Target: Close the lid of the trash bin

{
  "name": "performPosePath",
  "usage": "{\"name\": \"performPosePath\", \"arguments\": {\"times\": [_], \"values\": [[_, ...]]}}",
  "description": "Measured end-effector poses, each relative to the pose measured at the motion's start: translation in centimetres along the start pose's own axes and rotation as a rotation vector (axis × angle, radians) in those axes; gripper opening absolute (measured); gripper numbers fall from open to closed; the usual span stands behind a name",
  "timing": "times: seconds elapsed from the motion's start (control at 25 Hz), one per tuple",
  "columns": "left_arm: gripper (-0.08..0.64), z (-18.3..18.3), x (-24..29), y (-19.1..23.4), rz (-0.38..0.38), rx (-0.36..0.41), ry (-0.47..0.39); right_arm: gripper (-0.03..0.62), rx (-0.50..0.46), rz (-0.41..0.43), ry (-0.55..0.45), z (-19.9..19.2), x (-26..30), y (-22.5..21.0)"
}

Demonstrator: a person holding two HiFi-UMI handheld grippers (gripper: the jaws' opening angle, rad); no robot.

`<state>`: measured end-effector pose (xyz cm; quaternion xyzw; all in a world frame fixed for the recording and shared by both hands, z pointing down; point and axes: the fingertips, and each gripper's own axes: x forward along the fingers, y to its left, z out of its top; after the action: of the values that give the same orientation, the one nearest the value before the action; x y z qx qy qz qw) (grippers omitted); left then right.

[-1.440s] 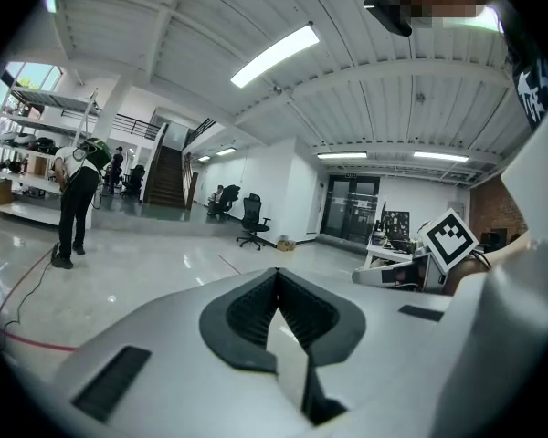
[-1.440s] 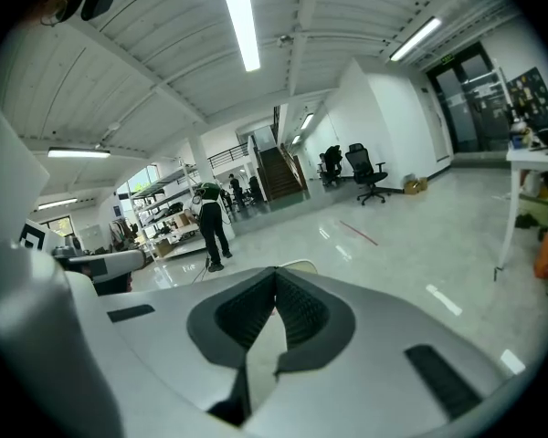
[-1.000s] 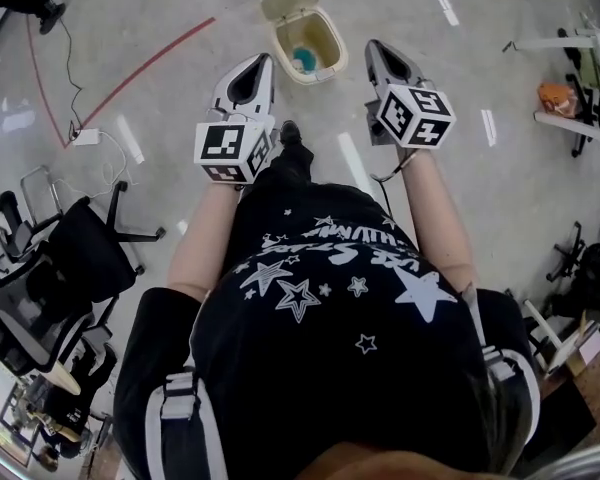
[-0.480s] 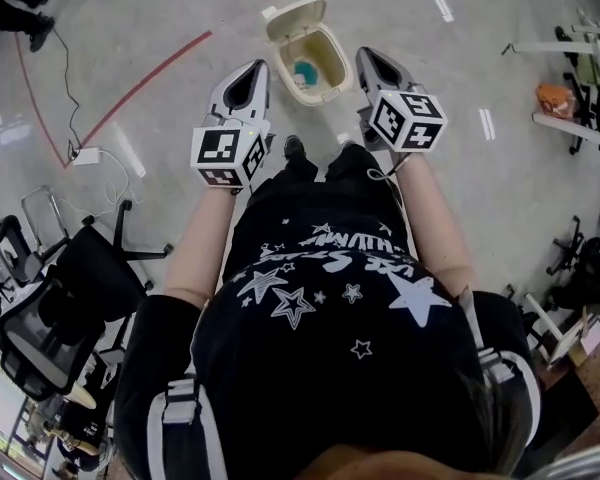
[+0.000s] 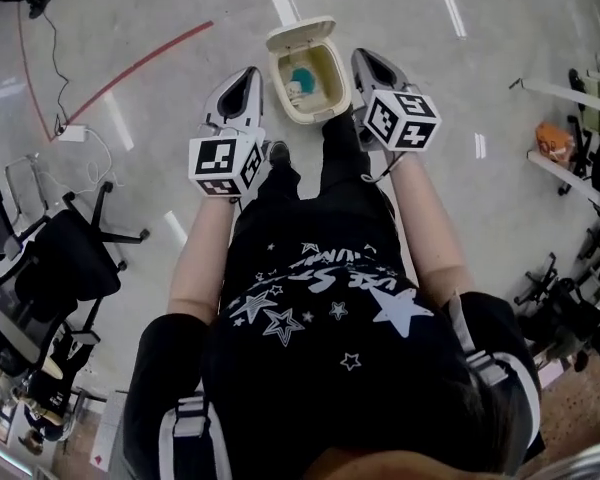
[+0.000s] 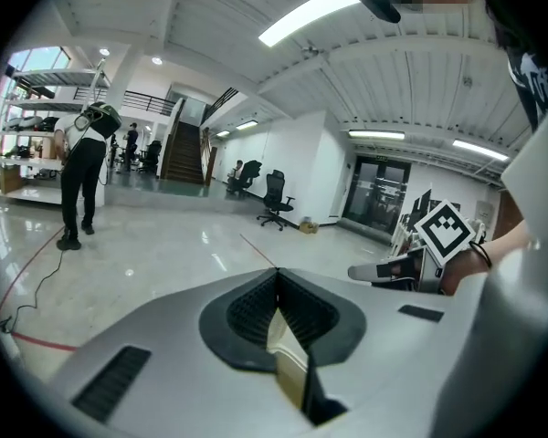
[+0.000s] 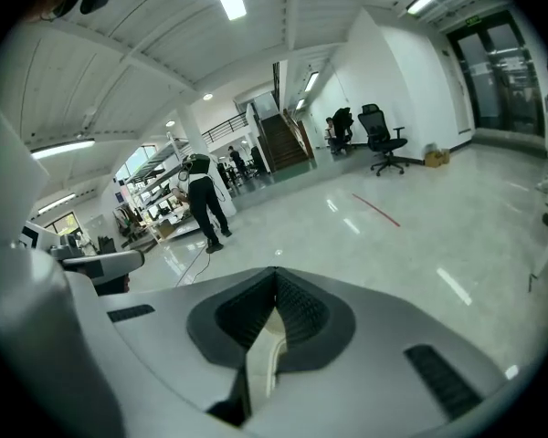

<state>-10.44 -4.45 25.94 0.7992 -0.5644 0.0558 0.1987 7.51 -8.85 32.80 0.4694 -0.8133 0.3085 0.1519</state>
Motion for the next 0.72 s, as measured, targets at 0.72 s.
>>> {"name": "performPosePath", "arguments": {"times": [0.72], "values": [[0.011, -6.9, 9.6, 2.5, 0.191, -0.106, 0.065, 0.006, -0.131, 0.197, 0.191, -1.8, 18.1, -5.4]]}}
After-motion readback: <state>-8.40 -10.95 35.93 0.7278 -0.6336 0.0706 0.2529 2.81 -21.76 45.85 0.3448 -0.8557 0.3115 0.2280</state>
